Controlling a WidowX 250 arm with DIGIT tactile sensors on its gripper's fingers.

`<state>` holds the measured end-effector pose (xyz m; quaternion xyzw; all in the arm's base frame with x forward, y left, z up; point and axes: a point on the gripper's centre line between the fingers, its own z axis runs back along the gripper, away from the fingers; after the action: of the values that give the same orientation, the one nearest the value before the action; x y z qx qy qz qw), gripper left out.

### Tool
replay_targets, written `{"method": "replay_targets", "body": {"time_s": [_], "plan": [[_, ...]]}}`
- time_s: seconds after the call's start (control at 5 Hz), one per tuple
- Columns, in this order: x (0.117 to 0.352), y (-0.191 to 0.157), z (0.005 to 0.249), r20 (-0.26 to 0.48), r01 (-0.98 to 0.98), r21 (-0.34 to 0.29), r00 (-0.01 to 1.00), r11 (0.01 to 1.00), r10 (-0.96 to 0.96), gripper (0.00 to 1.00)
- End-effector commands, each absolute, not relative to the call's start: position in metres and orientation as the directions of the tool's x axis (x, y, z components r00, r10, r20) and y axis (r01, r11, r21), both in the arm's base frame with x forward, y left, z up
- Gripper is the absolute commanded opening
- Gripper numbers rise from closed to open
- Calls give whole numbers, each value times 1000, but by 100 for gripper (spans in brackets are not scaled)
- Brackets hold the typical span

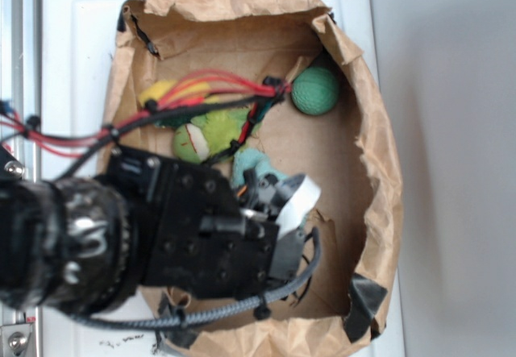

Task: Grab the blue cloth.

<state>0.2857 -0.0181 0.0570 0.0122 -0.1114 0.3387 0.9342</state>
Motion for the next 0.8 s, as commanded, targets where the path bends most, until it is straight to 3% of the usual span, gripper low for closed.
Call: {"method": "replay_targets", "body": {"time_s": [0.0,0.2,0.4,0.6], "plan": [[302,6,145,218,-622,-95,749,777,626,0],[301,18,167,201,-631,-107,743,768,638,0],[289,27,188,193,-607,-123,761,785,619,0],[266,31,196,232,-583,-137,767,801,598,0]]}}
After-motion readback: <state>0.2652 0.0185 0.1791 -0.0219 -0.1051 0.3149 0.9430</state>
